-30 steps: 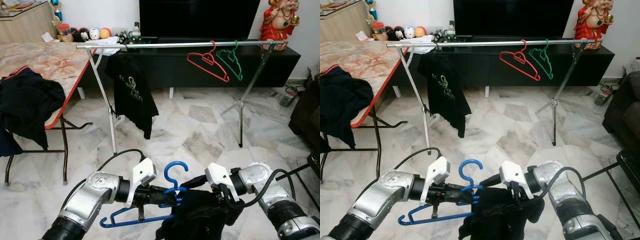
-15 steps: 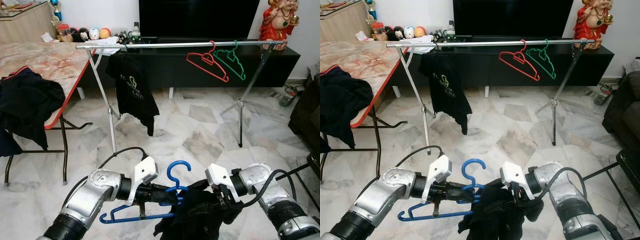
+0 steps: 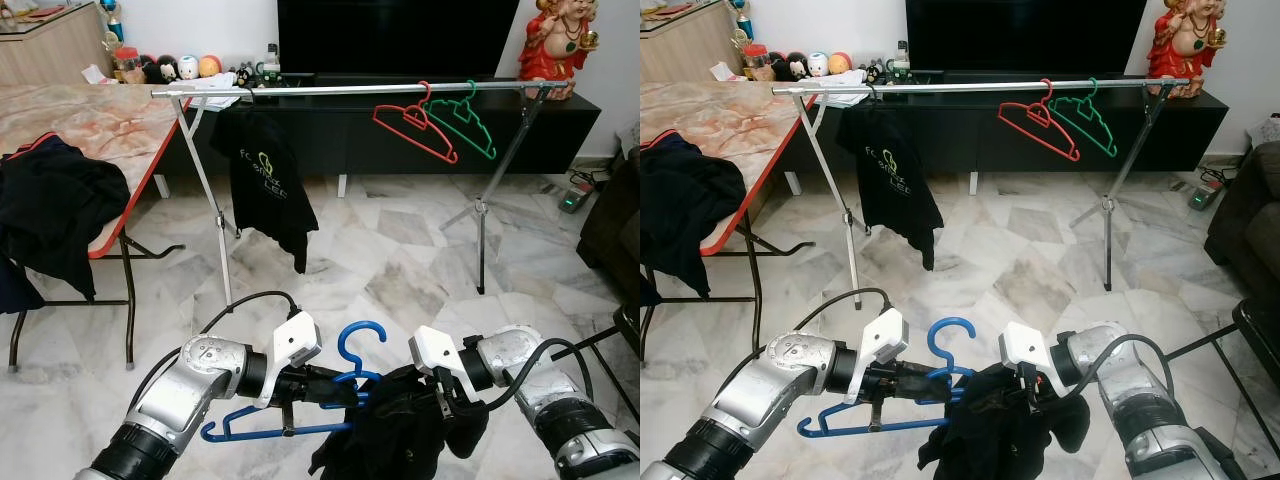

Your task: Hang hanger

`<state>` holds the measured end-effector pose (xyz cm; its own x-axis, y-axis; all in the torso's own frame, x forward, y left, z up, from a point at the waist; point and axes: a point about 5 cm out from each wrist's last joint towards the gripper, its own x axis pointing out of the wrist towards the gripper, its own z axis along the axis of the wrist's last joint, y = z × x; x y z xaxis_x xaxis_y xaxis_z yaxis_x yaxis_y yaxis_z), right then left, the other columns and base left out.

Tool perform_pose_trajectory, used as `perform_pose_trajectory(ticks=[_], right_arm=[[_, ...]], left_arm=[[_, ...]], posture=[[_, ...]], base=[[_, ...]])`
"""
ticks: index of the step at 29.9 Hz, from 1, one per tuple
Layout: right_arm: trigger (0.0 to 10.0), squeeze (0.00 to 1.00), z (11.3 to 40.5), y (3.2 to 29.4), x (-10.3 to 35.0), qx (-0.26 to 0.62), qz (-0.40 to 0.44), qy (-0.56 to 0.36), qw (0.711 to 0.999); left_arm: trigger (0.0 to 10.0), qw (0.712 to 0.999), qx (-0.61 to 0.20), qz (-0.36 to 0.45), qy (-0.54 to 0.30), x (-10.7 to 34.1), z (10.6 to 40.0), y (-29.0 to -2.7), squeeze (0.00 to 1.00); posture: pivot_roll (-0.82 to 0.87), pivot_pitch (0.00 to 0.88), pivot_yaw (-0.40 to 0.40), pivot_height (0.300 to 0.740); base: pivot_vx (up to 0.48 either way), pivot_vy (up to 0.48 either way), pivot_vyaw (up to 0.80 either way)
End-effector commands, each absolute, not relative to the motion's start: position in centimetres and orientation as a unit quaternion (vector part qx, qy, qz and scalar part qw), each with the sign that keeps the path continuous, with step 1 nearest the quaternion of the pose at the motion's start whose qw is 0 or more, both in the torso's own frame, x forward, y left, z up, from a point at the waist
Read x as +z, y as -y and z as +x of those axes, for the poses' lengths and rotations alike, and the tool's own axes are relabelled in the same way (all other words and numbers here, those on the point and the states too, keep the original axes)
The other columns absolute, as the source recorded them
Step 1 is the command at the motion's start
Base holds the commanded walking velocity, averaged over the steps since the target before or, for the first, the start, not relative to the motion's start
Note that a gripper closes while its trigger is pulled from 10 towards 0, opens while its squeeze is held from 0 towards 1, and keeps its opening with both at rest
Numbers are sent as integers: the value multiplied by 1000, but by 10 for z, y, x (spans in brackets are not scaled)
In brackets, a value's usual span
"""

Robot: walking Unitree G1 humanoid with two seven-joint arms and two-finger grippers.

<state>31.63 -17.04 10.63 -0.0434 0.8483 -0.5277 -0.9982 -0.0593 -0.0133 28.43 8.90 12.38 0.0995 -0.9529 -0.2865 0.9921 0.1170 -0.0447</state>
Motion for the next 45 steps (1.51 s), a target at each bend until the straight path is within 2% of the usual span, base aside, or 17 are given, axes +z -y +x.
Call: perform_pose_trajectory(ticks=[1,12,24,26,38,42,45], right_arm=[[0,0,317,167,107,701,-204,-179,660],[0,0,319,165,106,695,-212,-183,662],[0,0,320,163,104,691,-219,-185,664],[0,0,320,164,103,689,-220,-187,665],[0,0,315,166,91,675,-226,-202,673],[0,0,316,168,87,659,-240,-210,681],[0,0,318,169,85,639,-244,-211,698]], left_arm=[[10000,737,-664,94,-81,140,289,-82,0],[10000,755,-639,120,-86,136,296,-81,0],[10000,753,-639,133,-86,134,299,-79,0],[10000,749,-644,129,-88,135,299,-78,1000],[10000,738,-656,126,-98,134,296,-83,1000],[10000,737,-655,130,-103,135,296,-90,1000],[10000,734,-656,137,-111,135,294,-96,1000]], posture=[[-5,75,-5,740],[-5,67,-6,740],[-11,29,9,740],[-13,24,11,740],[-12,16,12,740],[-10,21,13,740],[-6,26,11,740]], base=[[0,0,0],[0,0,0],[0,0,0],[0,0,0],[0,0,0],[0,0,0],[0,0,0]])
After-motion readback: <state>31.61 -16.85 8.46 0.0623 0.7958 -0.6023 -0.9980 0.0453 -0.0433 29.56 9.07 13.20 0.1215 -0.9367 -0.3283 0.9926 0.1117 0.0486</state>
